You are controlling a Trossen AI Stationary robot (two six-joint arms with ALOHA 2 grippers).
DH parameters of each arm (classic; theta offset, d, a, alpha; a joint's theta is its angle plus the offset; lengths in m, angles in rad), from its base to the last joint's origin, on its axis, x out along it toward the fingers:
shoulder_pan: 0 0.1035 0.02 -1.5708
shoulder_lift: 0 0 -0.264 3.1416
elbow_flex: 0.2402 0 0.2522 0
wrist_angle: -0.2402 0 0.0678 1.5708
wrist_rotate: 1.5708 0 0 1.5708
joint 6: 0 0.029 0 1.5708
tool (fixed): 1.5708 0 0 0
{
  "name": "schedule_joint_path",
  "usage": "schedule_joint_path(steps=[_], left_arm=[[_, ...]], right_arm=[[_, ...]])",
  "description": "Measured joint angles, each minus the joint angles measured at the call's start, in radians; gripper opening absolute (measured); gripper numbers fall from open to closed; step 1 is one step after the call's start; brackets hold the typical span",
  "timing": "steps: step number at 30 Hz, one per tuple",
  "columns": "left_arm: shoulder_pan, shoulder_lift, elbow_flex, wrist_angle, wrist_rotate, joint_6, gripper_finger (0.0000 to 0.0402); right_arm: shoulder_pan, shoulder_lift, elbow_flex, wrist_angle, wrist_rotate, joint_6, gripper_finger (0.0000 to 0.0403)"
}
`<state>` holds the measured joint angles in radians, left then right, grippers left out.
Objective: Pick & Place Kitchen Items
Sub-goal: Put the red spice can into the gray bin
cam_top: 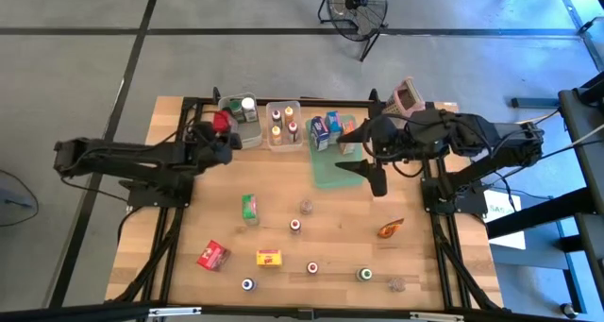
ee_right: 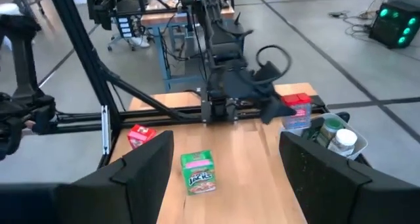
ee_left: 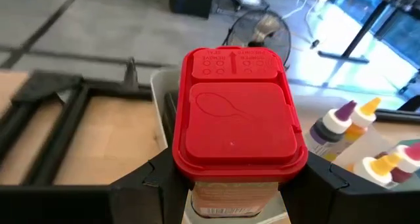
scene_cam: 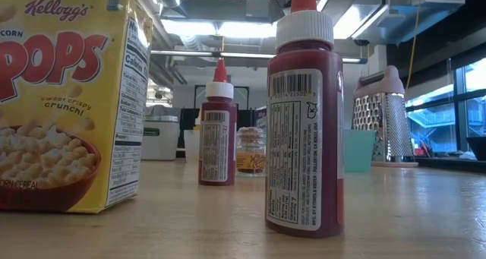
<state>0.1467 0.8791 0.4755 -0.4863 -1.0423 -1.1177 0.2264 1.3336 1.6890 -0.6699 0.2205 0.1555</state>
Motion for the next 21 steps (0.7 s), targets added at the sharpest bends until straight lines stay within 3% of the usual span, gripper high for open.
schedule_joint_path(steps=[7,21], left_arm=[[0.110,0.128,0.000,0.137,0.095,0.005,0.0189],[0.143,0.164,0.000,0.054,0.097,0.005,0.0189]], right_arm=[[0.000,0.000,0.000,0.000,-0.068,0.017,0.0280],[0.001,0.000,0.000,-0.029,-0.068,-0.020,0.0280]])
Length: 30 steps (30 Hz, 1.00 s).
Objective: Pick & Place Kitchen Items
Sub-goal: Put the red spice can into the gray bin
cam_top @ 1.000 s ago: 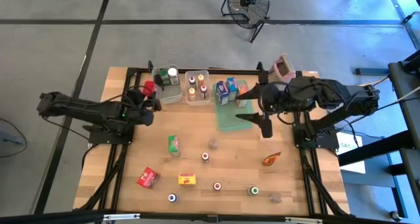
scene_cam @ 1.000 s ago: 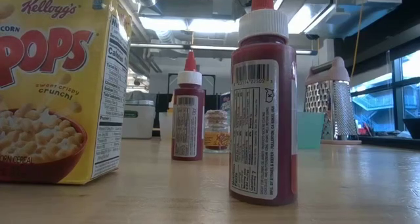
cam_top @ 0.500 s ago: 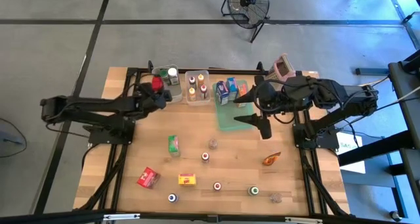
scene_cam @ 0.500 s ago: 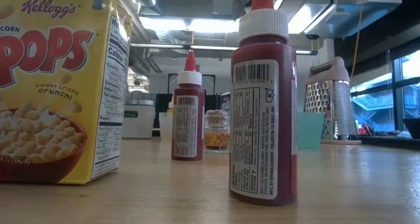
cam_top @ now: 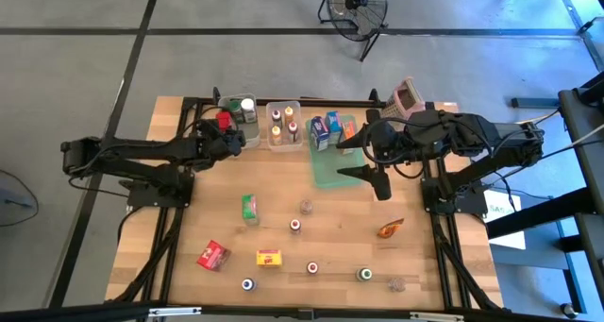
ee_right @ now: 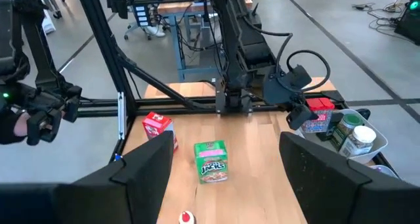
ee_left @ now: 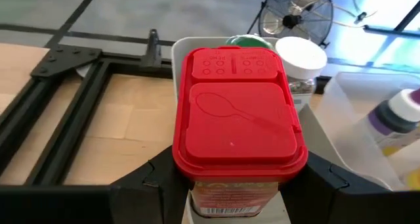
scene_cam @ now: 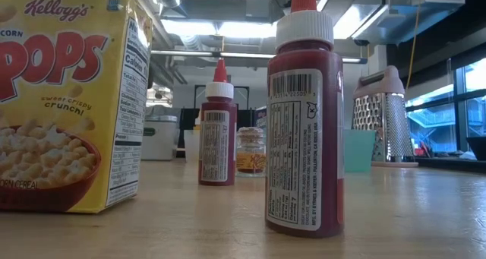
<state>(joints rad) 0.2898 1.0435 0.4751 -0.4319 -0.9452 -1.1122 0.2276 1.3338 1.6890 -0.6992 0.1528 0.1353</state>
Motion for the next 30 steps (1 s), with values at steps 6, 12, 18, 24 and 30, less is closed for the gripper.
schedule_joint_path(steps=[6,12,18,24,30], left_arm=[[0.020,0.000,0.000,-0.020,0.006,0.017,0.0189],[0.044,0.000,0.000,-0.045,0.008,0.015,0.0189],[0.064,0.000,0.000,-0.044,0.023,0.033,0.0206],[0.104,0.045,0.000,-0.041,0.085,0.076,0.0200],[0.112,0.096,0.000,-0.035,0.095,0.071,0.0203]], right_arm=[[-0.013,0.000,0.000,-0.001,0.000,-0.018,0.0279],[-0.031,0.000,0.000,-0.001,0.000,-0.023,0.0279],[-0.038,0.000,0.000,-0.001,0.000,-0.026,0.0279],[-0.040,0.000,0.000,-0.001,0.000,-0.047,0.0279],[-0.053,0.000,0.000,-0.001,0.000,-0.047,0.0279]])
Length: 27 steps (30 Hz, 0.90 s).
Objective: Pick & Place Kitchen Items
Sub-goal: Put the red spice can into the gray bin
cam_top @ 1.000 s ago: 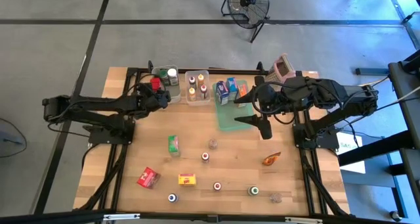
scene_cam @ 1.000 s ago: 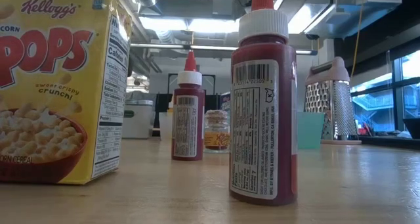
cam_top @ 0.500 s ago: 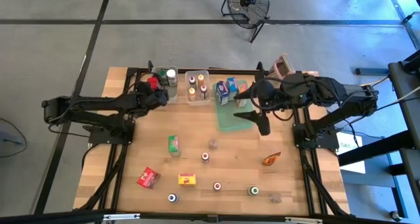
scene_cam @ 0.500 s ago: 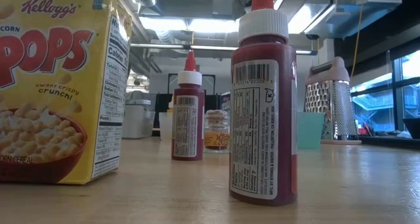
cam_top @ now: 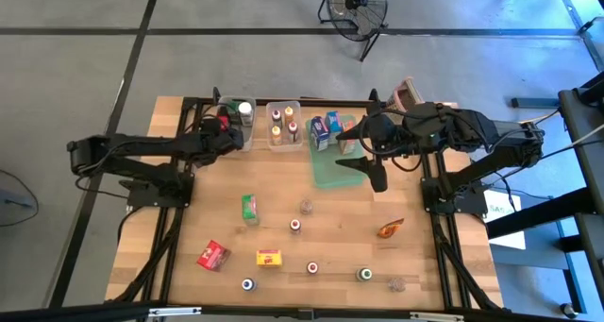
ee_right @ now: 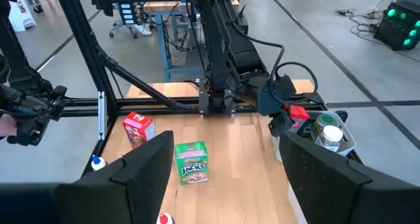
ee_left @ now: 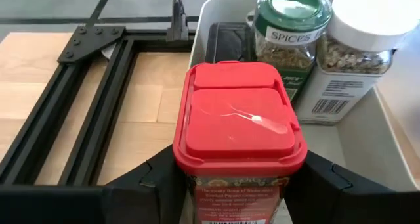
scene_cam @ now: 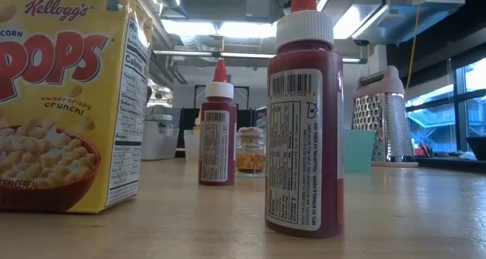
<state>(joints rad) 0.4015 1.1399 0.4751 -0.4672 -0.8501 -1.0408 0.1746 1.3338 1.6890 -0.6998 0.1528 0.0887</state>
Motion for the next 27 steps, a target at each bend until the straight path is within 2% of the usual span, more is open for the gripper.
schedule_joint_path(steps=[14,27], left_arm=[[0.000,0.057,0.000,0.038,-0.057,-0.045,0.0201],[-0.009,0.057,0.000,0.053,-0.013,-0.002,0.0201]], right_arm=[[0.000,0.000,0.000,0.000,0.000,0.000,0.0279],[0.001,0.000,0.000,-0.026,-0.011,0.005,0.0279]])
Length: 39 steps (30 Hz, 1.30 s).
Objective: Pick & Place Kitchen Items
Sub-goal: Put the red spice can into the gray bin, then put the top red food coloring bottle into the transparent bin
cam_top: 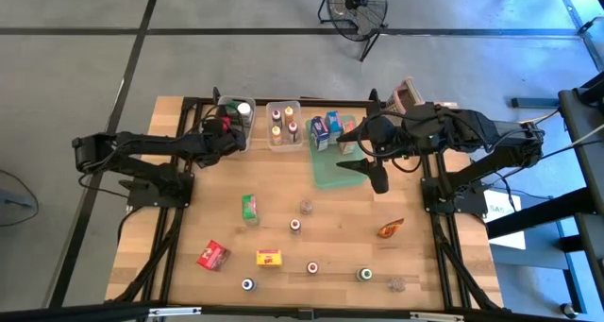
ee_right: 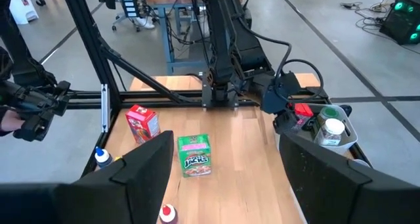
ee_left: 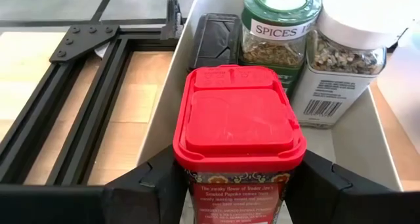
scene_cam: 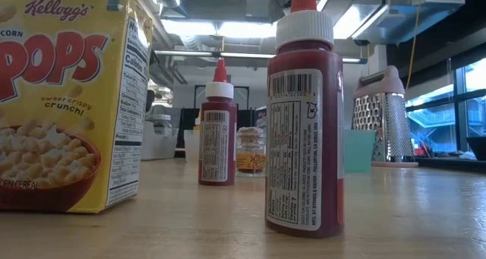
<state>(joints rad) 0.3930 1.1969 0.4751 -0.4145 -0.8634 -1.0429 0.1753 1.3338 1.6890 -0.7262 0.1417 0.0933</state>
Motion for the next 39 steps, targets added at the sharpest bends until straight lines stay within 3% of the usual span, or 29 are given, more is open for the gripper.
schedule_joint_path(steps=[25,32,39], left_arm=[[0.000,-0.020,0.000,-0.001,0.014,0.010,0.0269],[0.000,-0.147,0.000,0.000,0.000,0.063,0.0270],[-0.026,-0.374,0.000,0.004,0.047,0.217,0.0270]], right_arm=[[0.000,0.000,0.000,-0.016,0.000,0.003,0.0280],[0.000,0.000,0.000,-0.018,-0.002,0.003,0.0280],[0.004,0.000,0.000,-0.018,-0.023,0.004,0.0280]])
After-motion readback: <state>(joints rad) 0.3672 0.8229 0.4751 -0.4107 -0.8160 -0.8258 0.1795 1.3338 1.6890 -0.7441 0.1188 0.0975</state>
